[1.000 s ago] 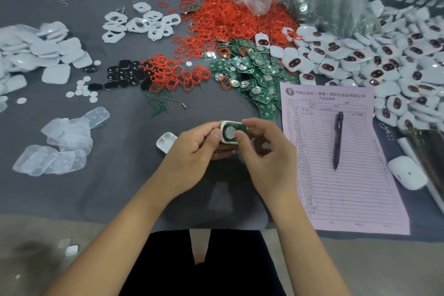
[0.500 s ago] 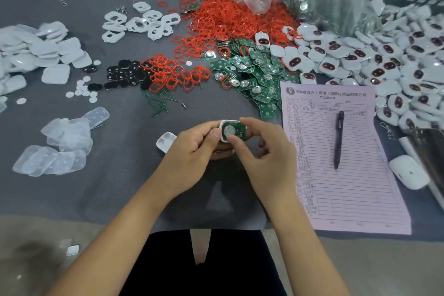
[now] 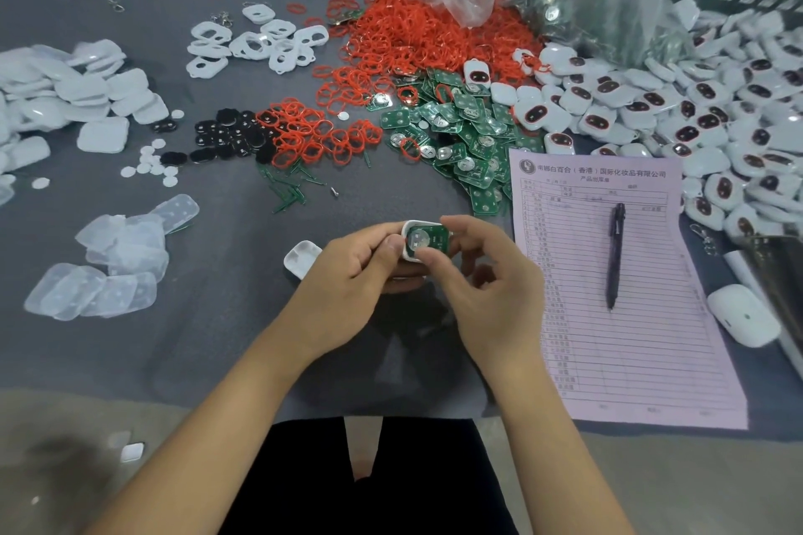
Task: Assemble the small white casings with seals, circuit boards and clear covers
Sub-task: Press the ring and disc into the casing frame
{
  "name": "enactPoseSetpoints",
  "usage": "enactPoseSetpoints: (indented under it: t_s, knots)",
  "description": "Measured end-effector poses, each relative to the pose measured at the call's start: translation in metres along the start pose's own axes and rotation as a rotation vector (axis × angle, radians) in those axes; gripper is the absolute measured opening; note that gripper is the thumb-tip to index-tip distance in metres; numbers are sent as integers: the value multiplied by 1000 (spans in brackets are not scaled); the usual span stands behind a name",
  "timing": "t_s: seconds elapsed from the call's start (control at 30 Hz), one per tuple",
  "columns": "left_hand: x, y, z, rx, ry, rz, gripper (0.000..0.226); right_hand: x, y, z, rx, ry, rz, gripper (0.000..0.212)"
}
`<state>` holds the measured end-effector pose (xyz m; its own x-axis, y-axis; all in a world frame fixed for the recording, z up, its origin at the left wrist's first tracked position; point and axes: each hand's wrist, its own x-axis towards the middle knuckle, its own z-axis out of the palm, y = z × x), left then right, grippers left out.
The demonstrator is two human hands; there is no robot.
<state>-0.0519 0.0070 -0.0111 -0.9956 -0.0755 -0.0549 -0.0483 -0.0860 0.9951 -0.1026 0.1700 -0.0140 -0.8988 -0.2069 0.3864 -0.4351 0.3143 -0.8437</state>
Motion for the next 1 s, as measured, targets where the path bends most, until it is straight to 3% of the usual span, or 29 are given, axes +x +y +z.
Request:
enactPoseSetpoints:
  t_s: [0.63,1.0]
  knots:
    - [-1,1,0,-54,-17,21,35,1,-5,1,-178,-4,-144,19]
    - [0,-2,-1,-35,-47,47,34,2,-6,1,-199,-35,-97,13]
